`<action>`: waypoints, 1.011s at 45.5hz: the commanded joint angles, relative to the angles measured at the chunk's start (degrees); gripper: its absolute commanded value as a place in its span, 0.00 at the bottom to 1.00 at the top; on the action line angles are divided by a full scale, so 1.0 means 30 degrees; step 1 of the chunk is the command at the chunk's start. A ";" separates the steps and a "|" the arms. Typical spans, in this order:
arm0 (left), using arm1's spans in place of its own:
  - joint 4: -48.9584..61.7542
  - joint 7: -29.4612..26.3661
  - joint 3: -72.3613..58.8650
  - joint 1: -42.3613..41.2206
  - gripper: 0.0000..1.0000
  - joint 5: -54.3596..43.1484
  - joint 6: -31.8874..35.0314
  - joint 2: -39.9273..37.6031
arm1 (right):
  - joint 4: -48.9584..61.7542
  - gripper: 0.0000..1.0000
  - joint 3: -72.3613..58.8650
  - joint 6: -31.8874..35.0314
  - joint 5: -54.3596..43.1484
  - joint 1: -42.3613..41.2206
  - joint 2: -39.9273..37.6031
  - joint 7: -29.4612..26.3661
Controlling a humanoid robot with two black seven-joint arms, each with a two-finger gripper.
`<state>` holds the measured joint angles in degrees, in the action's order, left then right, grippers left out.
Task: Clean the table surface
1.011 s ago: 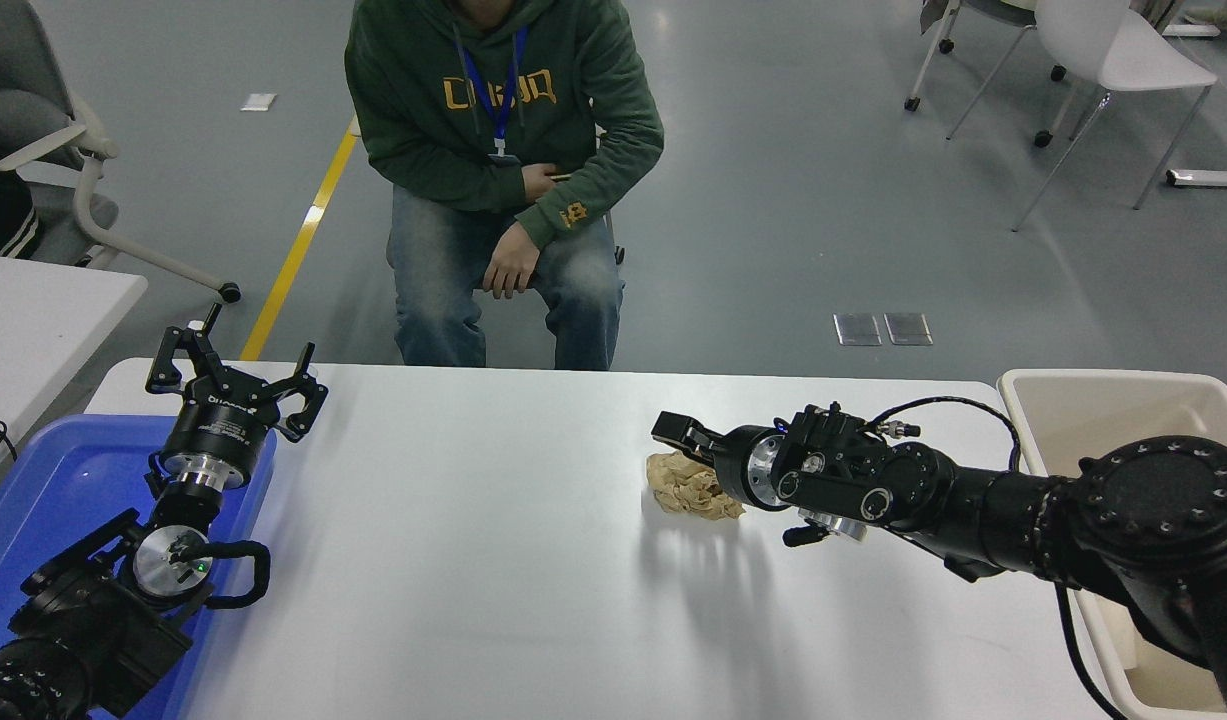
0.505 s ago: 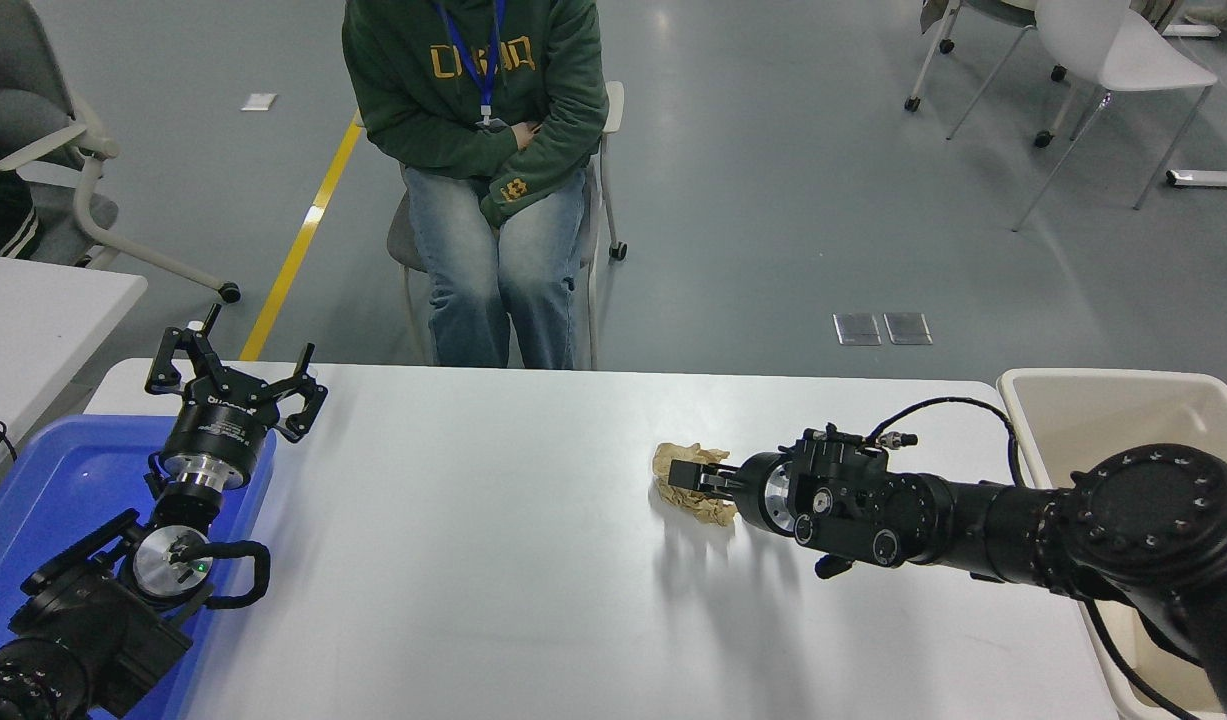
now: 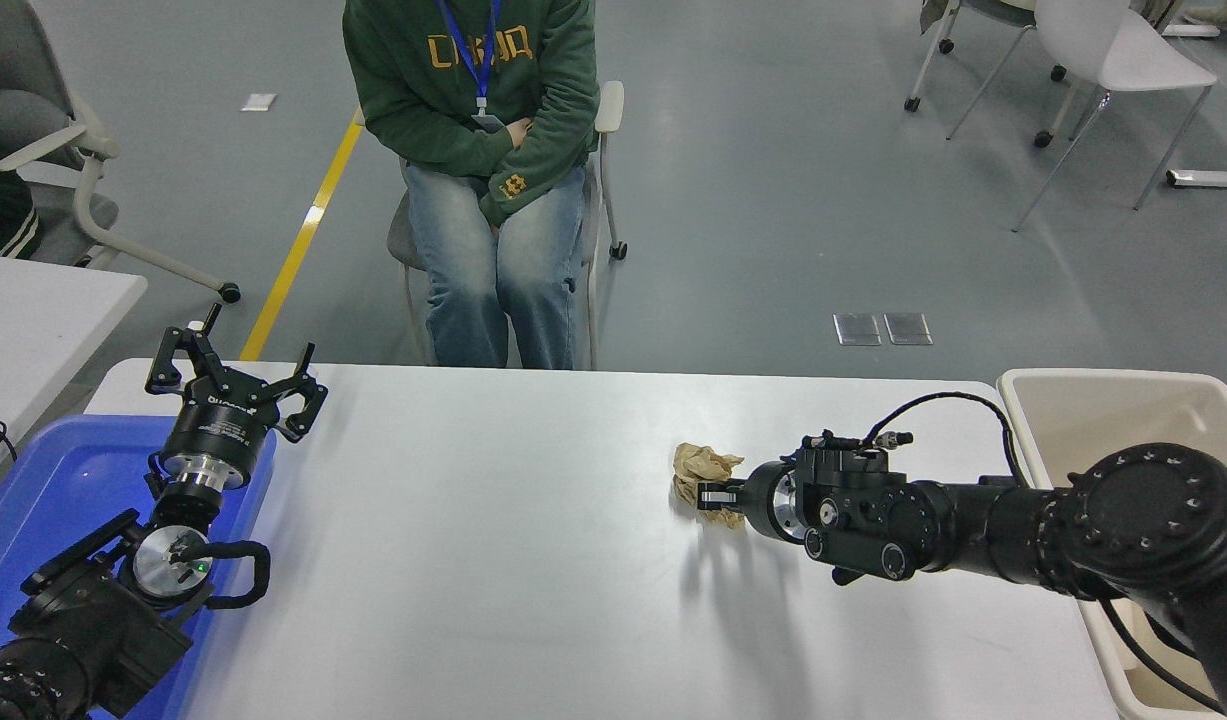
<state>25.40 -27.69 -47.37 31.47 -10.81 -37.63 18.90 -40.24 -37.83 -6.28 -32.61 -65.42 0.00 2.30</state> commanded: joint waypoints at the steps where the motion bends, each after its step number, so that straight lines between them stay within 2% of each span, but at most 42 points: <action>1: 0.0000 0.0000 0.0000 -0.0002 1.00 0.0000 0.0004 0.0000 | -0.0180 0.00 -0.0017 0.0306 0.0616 -0.0487 0.0000 0.0053; 15: 0.0000 0.0000 0.0000 -0.0002 1.00 0.0000 0.0004 0.0000 | -0.2169 0.00 0.0831 0.0452 0.1465 -0.1950 -0.0029 0.0053; 30: 0.0000 0.0000 0.0000 -0.0002 1.00 0.0000 -0.0025 0.0000 | -0.6418 0.00 0.1506 0.1359 0.1465 -0.5494 -0.6119 0.0082; 34: 0.0000 0.0000 0.0000 -0.0002 1.00 0.0000 0.0004 0.0000 | -0.7383 0.00 0.1506 0.2206 0.1465 -0.6606 -0.7991 0.0053; 46: 0.0000 0.0000 0.0000 -0.0002 1.00 0.0000 -0.0025 0.0000 | -0.8323 0.00 0.1506 0.4200 0.1436 -0.8630 -1.0897 0.0082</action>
<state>25.39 -27.68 -47.37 31.46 -10.80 -37.63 18.90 -61.05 -33.53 1.32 -28.28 -85.01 -23.68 2.54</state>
